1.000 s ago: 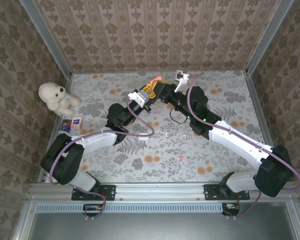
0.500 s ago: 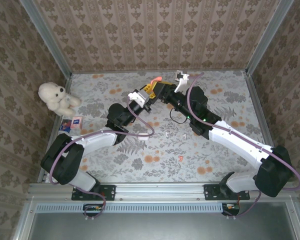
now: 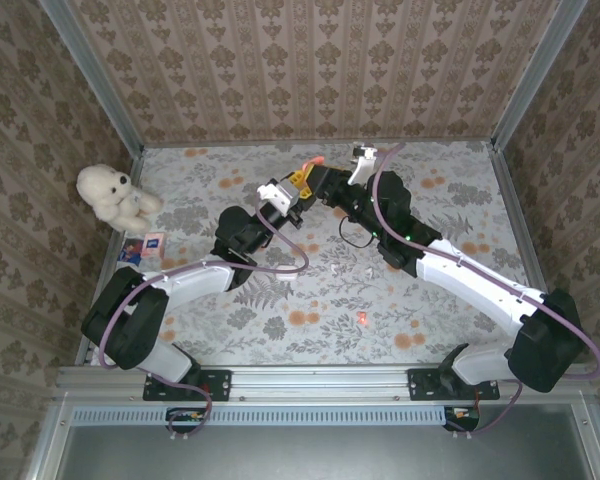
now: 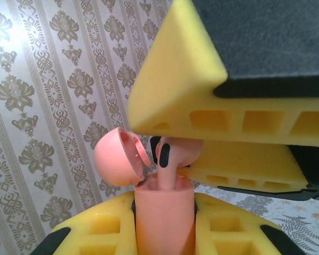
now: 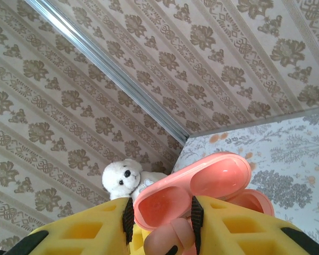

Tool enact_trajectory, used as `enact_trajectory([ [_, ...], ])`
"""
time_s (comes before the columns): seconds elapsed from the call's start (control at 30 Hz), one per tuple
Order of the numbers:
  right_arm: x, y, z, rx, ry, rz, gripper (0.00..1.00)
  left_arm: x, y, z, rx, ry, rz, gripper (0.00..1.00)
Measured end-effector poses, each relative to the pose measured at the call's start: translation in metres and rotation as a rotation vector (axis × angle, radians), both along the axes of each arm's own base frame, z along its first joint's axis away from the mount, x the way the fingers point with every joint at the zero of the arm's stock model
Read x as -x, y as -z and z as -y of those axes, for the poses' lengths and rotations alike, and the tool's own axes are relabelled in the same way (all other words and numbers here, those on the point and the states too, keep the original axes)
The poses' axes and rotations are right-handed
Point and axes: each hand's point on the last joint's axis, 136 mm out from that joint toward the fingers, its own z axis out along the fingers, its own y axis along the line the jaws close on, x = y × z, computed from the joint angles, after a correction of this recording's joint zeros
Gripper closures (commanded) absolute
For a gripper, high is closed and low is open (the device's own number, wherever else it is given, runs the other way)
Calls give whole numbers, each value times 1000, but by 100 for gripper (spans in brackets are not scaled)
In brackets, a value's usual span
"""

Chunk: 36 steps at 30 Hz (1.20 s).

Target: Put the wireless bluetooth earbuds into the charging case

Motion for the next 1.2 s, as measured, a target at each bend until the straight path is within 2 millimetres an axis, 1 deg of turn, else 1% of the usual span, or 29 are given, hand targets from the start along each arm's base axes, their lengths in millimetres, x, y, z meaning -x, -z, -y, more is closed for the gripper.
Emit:
enact_trajectory([
  [0.23,-8,6,-4,-4,16,-56,62,-4,6,-4,6,-18,-33,100],
  [0.57,-12,12,-3,3,39,-133,62,-4,12,-4,11,-18,-59,100],
  [0.87,-13,15,-1,-3,68,-194,58,-2,15,-4,20,-5,-82,100],
  [1.1,-14,17,1,-5,86,-227,57,-1,17,-3,28,7,-101,100],
  [1.2,-14,19,2,-2,92,-237,54,0,18,-2,32,13,-109,100],
])
